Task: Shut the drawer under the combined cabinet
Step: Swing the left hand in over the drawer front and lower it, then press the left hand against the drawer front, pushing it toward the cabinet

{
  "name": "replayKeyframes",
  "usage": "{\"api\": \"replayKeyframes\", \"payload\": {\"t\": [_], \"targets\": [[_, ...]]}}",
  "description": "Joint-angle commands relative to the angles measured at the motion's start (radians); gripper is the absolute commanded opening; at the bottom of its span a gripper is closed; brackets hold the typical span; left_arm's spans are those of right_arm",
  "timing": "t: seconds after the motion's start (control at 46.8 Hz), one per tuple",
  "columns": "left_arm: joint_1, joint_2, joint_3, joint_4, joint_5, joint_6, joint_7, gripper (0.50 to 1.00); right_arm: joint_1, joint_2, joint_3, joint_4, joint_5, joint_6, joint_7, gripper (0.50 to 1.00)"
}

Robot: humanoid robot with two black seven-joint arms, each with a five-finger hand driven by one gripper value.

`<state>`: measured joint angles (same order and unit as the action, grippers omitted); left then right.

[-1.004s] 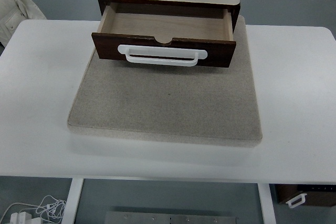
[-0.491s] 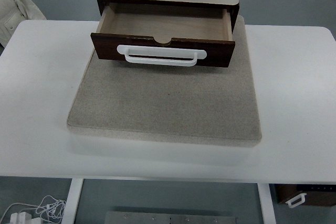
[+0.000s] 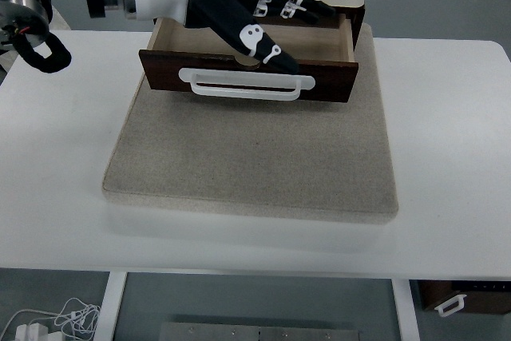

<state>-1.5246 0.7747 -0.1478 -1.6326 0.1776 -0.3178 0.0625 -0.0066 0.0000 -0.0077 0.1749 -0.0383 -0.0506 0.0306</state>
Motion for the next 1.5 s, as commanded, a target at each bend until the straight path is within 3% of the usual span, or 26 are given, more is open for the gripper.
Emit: {"api": "replayKeyframes", "payload": {"t": [0.0,0.107,0.256,0.748,1.132,1.474], "targets": [[-0.002,0.0,0.04,-0.003,0.068,-0.026,0.002,1.0,-0.001,0.0,0.0,0.0,0.0,0.0,0.0,0.952],[-0.006,-0.002,0.076,-0.004,0.141,-0.072,0.016,1.0,-0.001,0.0,0.0,0.0,0.0,0.0,0.0,0.952],[-0.009,-0.014,0.09,-0.004,0.175,-0.11,0.118,1.0,-0.001,0.0,0.0,0.0,0.0,0.0,0.0,0.952],[-0.002,-0.129,0.093,0.046,0.158,-0.139,0.414,1.0,0.0,0.0,0.0,0.0,0.0,0.0,0.0,0.952],[0.004,-0.181,0.094,0.122,0.154,-0.13,0.48,1.0,0.0,0.0,0.0,0.0,0.0,0.0,0.0,0.952],[0.0,-0.21,0.097,0.211,0.169,-0.133,0.482,1.0,0.0,0.0,0.0,0.0,0.0,0.0,0.0,0.952]]}}
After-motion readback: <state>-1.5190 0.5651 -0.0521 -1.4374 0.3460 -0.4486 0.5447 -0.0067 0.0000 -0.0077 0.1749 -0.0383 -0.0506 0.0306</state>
